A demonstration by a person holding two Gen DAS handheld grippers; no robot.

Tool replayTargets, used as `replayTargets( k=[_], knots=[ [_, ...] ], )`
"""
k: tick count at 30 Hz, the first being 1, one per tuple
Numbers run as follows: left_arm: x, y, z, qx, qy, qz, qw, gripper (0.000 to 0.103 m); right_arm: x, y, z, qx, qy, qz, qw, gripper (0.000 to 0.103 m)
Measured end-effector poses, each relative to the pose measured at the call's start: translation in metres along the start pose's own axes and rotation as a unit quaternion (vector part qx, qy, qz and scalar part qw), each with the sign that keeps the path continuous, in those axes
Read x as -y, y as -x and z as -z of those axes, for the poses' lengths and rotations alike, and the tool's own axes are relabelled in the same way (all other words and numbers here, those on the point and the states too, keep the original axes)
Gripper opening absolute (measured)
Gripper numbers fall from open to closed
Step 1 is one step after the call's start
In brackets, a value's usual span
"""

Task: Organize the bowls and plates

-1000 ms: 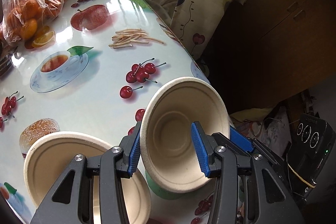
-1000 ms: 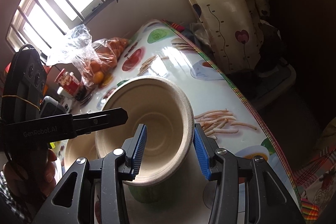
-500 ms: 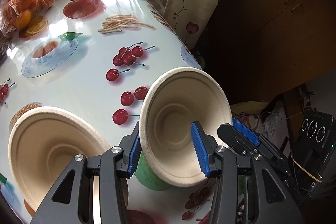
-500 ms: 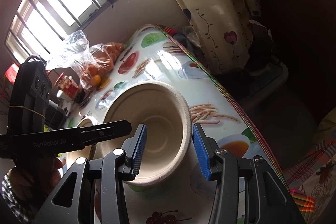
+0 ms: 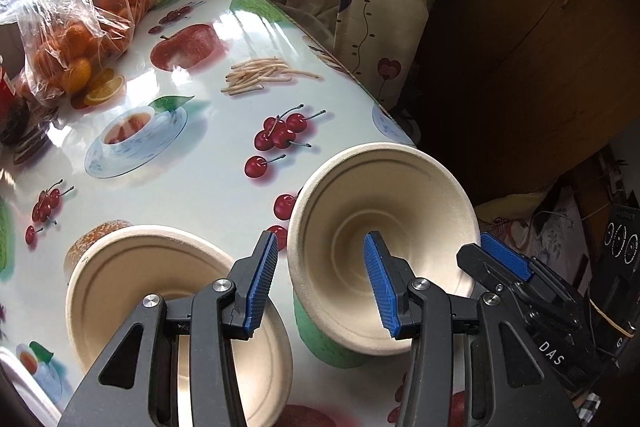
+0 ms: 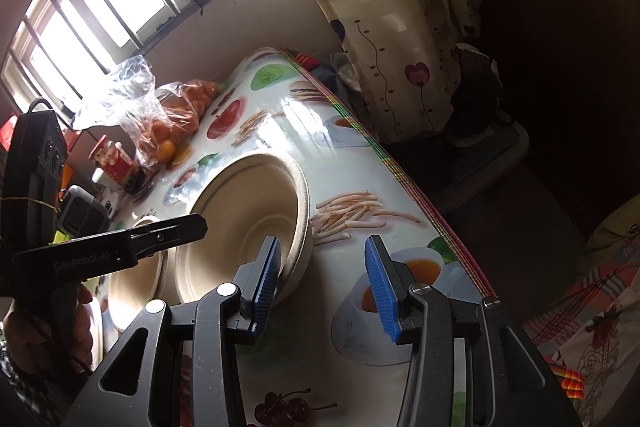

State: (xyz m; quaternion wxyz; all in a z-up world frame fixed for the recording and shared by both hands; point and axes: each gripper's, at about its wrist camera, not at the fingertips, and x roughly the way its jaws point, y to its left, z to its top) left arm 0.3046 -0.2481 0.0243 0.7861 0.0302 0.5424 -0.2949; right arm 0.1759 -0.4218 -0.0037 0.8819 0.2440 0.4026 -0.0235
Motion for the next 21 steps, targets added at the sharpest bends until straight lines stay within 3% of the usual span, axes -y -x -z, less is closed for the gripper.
replayTargets(
  k=[7,12,21],
  knots=[
    [-0.0053,-0.0005,-0.0006,0.006,0.006,-0.003,1.0000,0.034,-0.0038,-0.0010,0.0032,-0.001,0.009,-0.003,1.000,0.023],
    [-0.0065,-0.0002,0.0004,0.015,0.004,-0.013,0.9998,0.022,-0.0018,-0.0021,0.0023,0.001,0.002,-0.005,1.000,0.018],
    [-0.0047,-0.0028,0.0003,0.021,-0.003,-0.013,0.9997,0.013,-0.0057,-0.0024,0.0028,0.002,0.005,-0.011,1.000,0.013]
  ],
)
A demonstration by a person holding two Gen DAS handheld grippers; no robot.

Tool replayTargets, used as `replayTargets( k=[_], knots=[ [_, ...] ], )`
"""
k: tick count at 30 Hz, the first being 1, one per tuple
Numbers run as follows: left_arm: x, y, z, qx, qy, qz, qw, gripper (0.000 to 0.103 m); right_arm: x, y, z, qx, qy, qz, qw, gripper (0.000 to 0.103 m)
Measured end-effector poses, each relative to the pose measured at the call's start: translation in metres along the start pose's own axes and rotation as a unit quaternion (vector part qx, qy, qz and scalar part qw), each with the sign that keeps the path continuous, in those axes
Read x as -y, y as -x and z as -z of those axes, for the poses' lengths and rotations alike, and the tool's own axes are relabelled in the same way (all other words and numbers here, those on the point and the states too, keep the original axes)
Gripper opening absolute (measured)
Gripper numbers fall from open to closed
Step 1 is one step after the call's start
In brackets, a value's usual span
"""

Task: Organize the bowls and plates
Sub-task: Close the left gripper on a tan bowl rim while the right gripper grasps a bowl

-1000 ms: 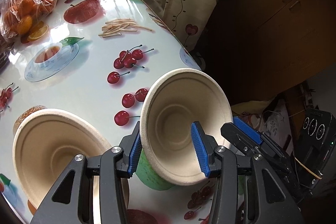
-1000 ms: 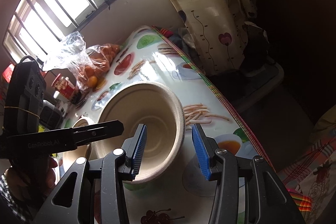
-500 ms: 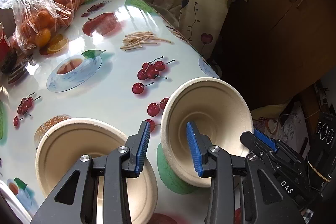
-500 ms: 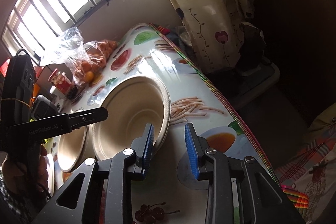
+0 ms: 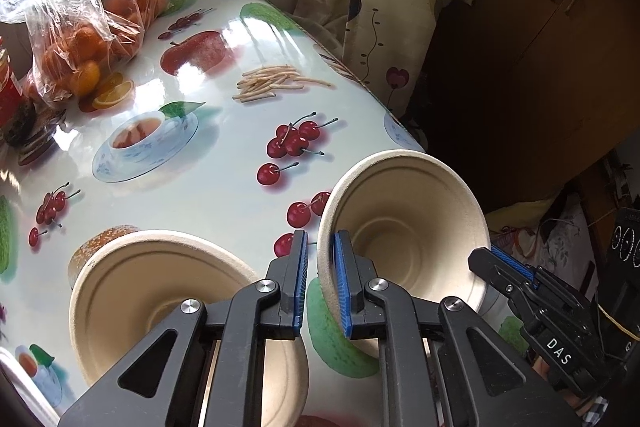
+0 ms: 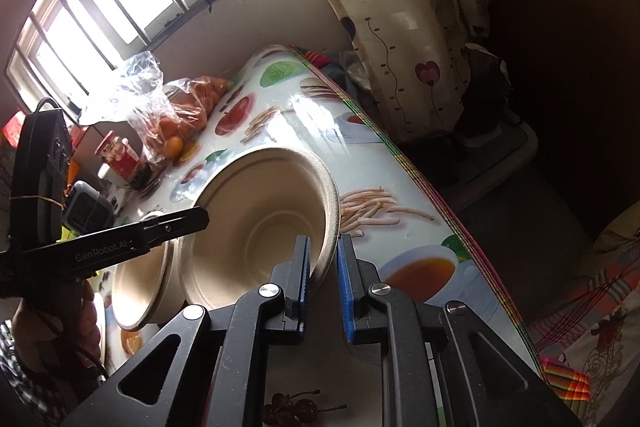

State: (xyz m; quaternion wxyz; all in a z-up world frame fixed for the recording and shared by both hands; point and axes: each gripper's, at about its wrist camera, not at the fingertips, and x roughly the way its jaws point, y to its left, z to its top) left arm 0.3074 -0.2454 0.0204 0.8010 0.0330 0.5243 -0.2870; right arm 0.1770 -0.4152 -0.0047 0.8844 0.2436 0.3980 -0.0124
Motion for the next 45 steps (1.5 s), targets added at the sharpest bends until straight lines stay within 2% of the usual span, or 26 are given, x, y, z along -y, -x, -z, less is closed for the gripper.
replayTargets(
  k=[30,45],
  knots=[
    [0.001,0.001,0.002,0.008,0.000,0.009,0.9999,0.011,-0.001,0.003,-0.002,0.008,-0.011,0.004,1.000,0.011],
    [0.000,0.022,0.005,0.024,0.003,0.011,0.9996,0.011,-0.014,0.018,-0.003,0.022,0.001,0.000,1.000,0.011]
  ],
)
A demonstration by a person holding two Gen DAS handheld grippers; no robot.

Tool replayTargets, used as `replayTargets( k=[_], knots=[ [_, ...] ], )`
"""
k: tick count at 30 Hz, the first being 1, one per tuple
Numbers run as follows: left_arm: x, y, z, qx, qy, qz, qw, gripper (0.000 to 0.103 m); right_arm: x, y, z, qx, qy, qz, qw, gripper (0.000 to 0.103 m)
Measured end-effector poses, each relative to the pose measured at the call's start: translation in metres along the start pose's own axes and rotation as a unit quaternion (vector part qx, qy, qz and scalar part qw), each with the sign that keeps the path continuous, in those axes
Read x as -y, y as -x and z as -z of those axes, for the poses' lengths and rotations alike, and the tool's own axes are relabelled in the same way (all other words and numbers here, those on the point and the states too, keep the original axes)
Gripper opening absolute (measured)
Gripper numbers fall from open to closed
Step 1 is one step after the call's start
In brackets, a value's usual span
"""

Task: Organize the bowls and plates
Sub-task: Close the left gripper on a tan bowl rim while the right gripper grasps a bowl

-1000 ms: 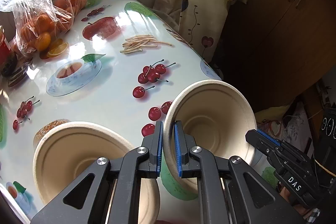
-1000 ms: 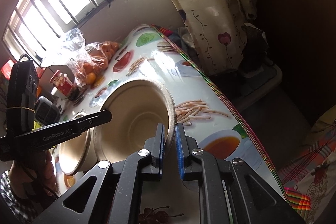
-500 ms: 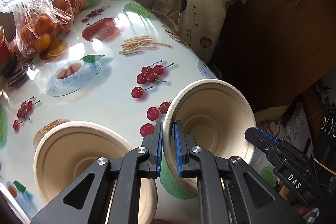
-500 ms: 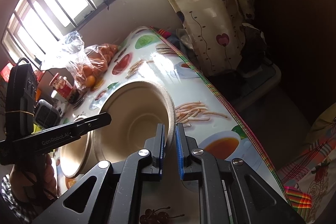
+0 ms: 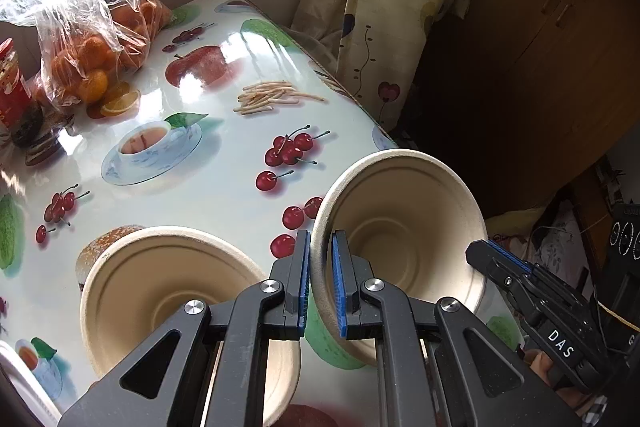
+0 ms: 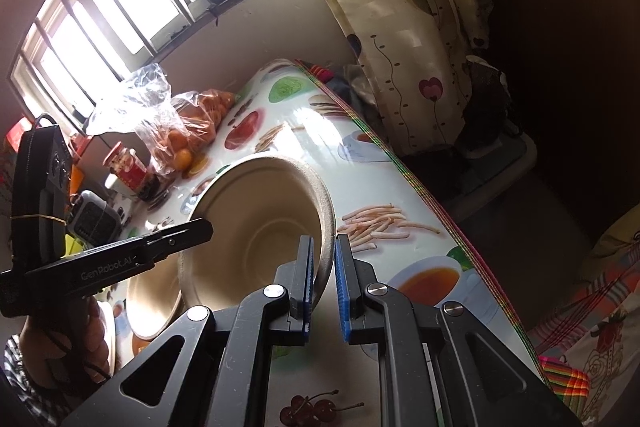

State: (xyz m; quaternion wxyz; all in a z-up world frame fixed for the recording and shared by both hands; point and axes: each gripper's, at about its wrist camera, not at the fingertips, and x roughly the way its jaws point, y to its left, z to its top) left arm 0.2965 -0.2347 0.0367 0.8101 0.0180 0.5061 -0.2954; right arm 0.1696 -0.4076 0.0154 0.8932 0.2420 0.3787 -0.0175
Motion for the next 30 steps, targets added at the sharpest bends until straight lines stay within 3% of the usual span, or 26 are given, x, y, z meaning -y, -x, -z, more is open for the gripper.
replayTargets(
  k=[30],
  knots=[
    [-0.011,0.054,0.018,0.038,0.017,-0.009,0.9991,0.011,-0.041,0.027,0.002,0.022,0.038,-0.021,0.999,0.011]
  ],
)
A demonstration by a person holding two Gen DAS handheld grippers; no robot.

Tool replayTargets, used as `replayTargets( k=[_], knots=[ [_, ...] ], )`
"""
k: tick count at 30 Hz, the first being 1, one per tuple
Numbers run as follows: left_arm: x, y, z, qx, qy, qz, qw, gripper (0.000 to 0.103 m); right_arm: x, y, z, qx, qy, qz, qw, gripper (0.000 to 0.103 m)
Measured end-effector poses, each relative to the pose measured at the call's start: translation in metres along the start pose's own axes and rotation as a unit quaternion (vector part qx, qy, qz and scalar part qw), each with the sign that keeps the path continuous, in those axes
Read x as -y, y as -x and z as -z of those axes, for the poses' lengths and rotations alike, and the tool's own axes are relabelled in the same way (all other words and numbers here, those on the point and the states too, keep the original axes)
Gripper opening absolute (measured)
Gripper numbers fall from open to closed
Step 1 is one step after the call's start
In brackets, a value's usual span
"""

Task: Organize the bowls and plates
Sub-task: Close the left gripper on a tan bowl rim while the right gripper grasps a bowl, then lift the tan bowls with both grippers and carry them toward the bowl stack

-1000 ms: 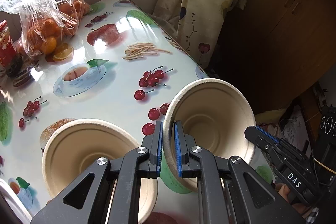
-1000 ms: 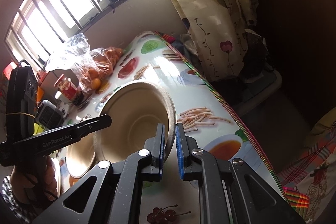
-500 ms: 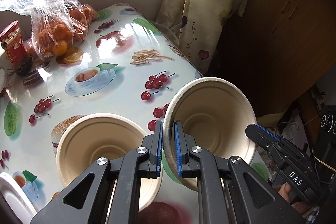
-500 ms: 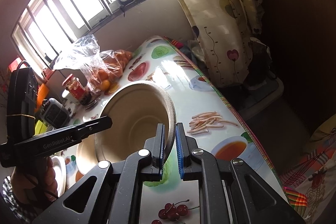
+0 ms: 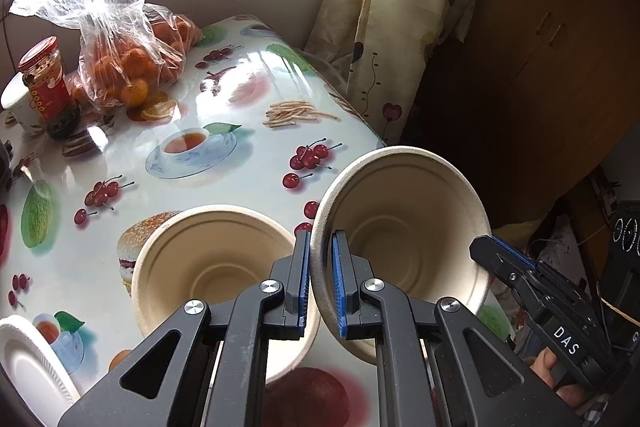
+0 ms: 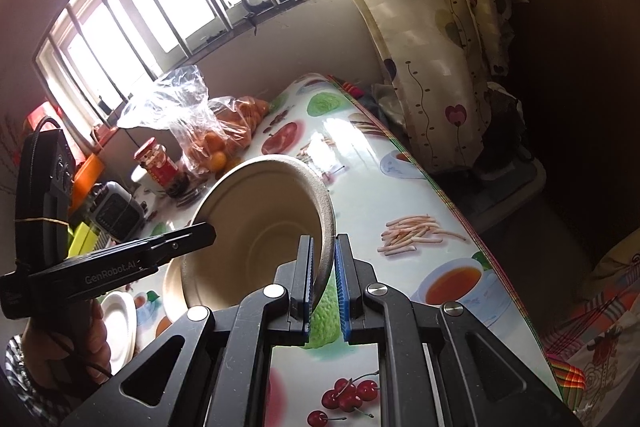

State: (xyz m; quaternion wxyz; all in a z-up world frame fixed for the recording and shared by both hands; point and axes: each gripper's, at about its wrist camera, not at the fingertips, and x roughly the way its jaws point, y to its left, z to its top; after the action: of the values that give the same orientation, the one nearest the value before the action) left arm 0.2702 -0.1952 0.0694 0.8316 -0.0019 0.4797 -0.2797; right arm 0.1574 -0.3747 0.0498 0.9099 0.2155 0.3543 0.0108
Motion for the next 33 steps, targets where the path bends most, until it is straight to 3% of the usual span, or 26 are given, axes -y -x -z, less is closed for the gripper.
replayTargets(
  k=[33],
  knots=[
    [-0.074,0.035,0.015,0.020,0.071,-0.032,0.9968,0.011,-0.068,-0.041,-0.007,-0.030,0.059,-0.048,0.997,0.011]
  ],
)
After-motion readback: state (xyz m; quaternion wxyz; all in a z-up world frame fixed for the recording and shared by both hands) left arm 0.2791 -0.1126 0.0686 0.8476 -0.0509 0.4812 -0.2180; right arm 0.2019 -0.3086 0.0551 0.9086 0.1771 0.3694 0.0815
